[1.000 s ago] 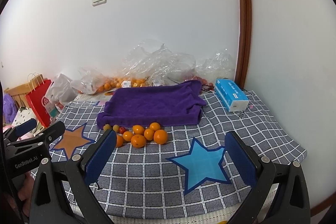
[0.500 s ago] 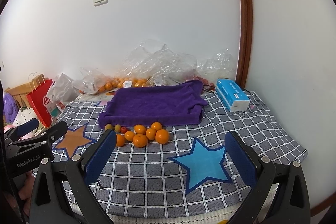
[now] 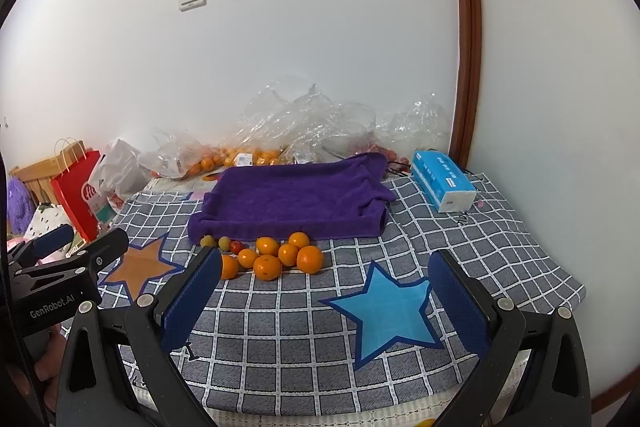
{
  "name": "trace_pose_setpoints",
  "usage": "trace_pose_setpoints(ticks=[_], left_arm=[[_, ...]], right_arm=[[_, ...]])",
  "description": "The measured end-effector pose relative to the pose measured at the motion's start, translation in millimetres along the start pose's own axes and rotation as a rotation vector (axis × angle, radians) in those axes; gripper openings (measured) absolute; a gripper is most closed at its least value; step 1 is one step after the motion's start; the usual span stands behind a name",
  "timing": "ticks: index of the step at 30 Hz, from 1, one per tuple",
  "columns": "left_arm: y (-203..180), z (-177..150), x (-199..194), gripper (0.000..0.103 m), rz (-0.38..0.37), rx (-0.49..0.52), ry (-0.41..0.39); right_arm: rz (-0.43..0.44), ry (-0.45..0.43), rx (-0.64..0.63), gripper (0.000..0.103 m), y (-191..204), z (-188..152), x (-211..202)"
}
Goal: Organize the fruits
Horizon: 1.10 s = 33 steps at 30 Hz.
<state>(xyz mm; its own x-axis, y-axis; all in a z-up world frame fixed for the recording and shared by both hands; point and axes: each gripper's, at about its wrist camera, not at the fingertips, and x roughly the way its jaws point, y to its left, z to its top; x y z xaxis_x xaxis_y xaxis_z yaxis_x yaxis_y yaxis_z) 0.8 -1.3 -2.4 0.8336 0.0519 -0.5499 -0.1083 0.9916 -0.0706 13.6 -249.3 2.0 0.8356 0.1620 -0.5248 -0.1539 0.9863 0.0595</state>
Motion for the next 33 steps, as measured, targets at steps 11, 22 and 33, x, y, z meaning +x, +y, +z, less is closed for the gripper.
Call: trace_pose_setpoints(ticks=[11,22,33], left_arm=[[3,0,7,0.103,0.010,-0.018,0.009],[12,4,32,0.103,0.040,-0.004,0.025],[25,-1,86,0.103,0.002,-0.014,0.080]], right_arm=[[-0.003,0.007,-0.016,0.102,4,-2,10],[-0.027,0.075,0.013,0.102,-1,2,48],[-0.061,0.128,0.013,0.102,-8,-11,109]])
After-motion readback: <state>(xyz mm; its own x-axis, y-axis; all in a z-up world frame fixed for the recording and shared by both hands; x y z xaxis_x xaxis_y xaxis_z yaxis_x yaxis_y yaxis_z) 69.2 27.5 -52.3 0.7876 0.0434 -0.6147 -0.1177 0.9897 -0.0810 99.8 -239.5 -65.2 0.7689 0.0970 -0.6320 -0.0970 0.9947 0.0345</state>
